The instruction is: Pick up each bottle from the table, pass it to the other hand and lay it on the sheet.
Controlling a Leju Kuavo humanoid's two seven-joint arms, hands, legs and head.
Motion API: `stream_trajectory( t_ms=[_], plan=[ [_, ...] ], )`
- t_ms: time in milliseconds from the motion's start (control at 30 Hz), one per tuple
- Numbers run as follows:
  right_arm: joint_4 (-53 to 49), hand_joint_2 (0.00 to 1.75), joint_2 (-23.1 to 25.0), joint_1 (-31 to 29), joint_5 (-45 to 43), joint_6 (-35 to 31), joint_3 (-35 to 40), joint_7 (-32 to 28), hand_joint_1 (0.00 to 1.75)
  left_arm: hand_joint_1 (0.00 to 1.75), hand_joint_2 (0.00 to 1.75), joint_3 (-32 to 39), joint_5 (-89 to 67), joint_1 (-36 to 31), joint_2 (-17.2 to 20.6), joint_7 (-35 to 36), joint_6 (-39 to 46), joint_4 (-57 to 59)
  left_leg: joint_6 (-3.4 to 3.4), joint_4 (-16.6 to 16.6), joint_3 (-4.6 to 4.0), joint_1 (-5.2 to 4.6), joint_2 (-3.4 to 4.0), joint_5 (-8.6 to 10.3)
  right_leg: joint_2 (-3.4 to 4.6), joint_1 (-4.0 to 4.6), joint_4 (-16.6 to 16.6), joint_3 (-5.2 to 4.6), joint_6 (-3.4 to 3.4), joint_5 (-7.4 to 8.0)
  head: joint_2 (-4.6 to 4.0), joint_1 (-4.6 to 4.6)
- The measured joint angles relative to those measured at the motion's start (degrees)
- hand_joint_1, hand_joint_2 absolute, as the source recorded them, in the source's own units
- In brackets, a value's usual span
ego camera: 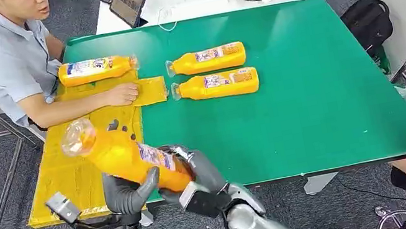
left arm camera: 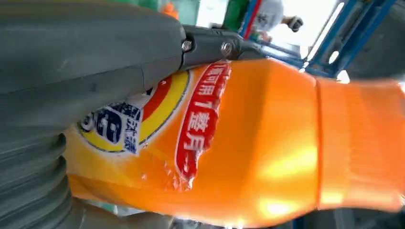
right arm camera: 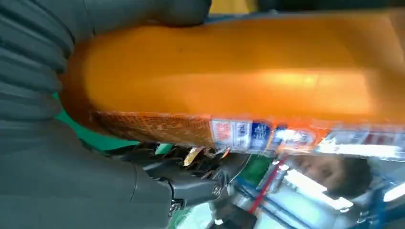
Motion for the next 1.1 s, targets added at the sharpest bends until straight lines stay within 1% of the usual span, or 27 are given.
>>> stream_trajectory(
  t_ms=[67, 267, 367, 400, 433, 467, 633, 667, 767, 800, 933, 1100],
  plan=[
    [0.3, 1.75, 0.0, -0.5, 0.6, -0.8, 0.9, -0.3, 1.69, 0.00, 1.75, 0.0, 0.3, -0.1, 0.2, 0.9, -0.3, 0.2, 0.00, 0.0, 0.00, 0.00, 0.02, 0.00, 0.00, 0.00, 0.0, -0.01, 0.00, 0.00, 0.00, 0.00],
    [1.3, 1.75, 0.0, -1.7, 0.5, -1.0, 2.5, -0.4, 1.73, 0.00, 1.75, -0.1, 1.3, -0.8, 0.9, 2.6, -1.6, 1.6, 0.01, 0.0, 0.00, 0.00, 0.02, 0.01, 0.00, 0.00, 0.0, -0.01, 0.00, 0.00, 0.00, -0.02],
    [1.7, 1.75, -0.1, -2.1, 0.4, -0.9, 3.0, -0.4, 1.69, 0.02, 1.75, -0.1, 1.4, -1.0, 1.2, 2.7, -2.0, 2.0, 0.01, 0.0, 0.00, 0.00, 0.02, 0.01, 0.00, 0.00, 0.0, -0.01, 0.00, 0.01, 0.00, -0.02],
    [1.8, 1.75, -0.2, -2.2, 0.3, -1.0, 3.1, -0.4, 1.69, 1.05, 1.75, -0.1, 1.4, -1.1, 1.4, 2.9, -2.2, 2.1, 0.00, 0.0, 0.00, 0.00, 0.02, 0.01, 0.00, 0.00, 0.0, -0.02, 0.00, 0.00, 0.00, -0.02],
    [2.1, 1.75, -0.3, -2.2, -0.1, -1.0, 3.2, -0.4, 1.61, 1.75, 1.75, -0.2, 1.3, -1.2, 1.6, 3.3, -2.5, 2.3, 0.00, 0.0, 0.00, 0.00, 0.02, 0.01, 0.00, 0.00, 0.0, -0.02, 0.00, 0.00, 0.00, -0.02],
    [2.2, 1.75, -0.3, -2.2, -0.4, -1.1, 3.3, -0.4, 0.93, 1.75, 1.75, -0.3, 1.1, -1.4, 1.8, 3.5, -2.8, 2.5, 0.00, 0.0, 0.00, 0.00, 0.02, 0.01, 0.00, 0.00, 0.0, -0.02, 0.00, 0.00, 0.00, 0.00],
    [3.1, 1.75, -0.6, -2.2, -1.2, -1.6, 3.9, -0.5, 0.93, 1.75, 1.75, -0.7, 1.3, -1.6, 2.4, 3.7, -4.0, 3.3, 0.00, 0.0, 0.00, 0.00, 0.02, 0.00, 0.01, 0.00, 0.0, -0.03, 0.00, 0.00, 0.00, -0.02],
    [3.3, 1.75, -0.6, -2.2, -1.3, -1.6, 4.0, -0.6, 0.00, 1.75, 1.75, -0.7, 1.5, -1.6, 2.6, 3.8, -4.2, 3.5, 0.00, 0.0, 0.00, 0.00, 0.02, 0.00, 0.00, 0.00, 0.0, -0.03, 0.00, 0.00, 0.00, -0.02],
    [3.6, 1.75, -0.7, -2.2, -1.4, -1.8, 4.2, -0.6, 0.00, 1.75, 1.75, -0.7, 1.8, -1.6, 2.7, 3.9, -4.7, 3.6, 0.00, 0.0, 0.00, 0.00, 0.02, 0.00, 0.00, 0.00, 0.0, -0.02, 0.00, 0.00, 0.00, -0.02],
    [3.8, 0.00, -0.7, -2.2, -1.5, -1.9, 4.3, -0.7, 0.00, 1.75, 1.75, -0.7, 2.1, -1.7, 2.7, 4.0, -4.9, 3.6, 0.00, 0.0, 0.00, 0.00, 0.02, 0.00, 0.00, 0.00, 0.0, -0.02, 0.00, 0.00, 0.00, -0.02],
    [4.1, 0.00, -0.7, -1.0, -1.4, -3.5, 4.6, -0.8, 0.00, 1.75, 1.75, -0.6, 3.0, -1.9, 2.9, 4.2, -6.6, 3.5, 0.00, 0.0, -0.01, 0.00, 0.01, 0.00, 0.00, 0.00, 0.0, -0.02, 0.00, 0.00, 0.00, 0.00],
    [2.2, 0.00, -2.3, 0.6, -0.9, -6.5, 4.3, -0.8, 0.00, 1.75, 1.75, -0.5, 3.6, -0.8, 3.1, 4.3, -8.1, 2.9, 0.00, 0.0, 0.00, -0.01, 0.01, 0.00, 0.00, 0.00, 0.0, -0.03, 0.00, 0.00, 0.00, -0.02]
  ],
)
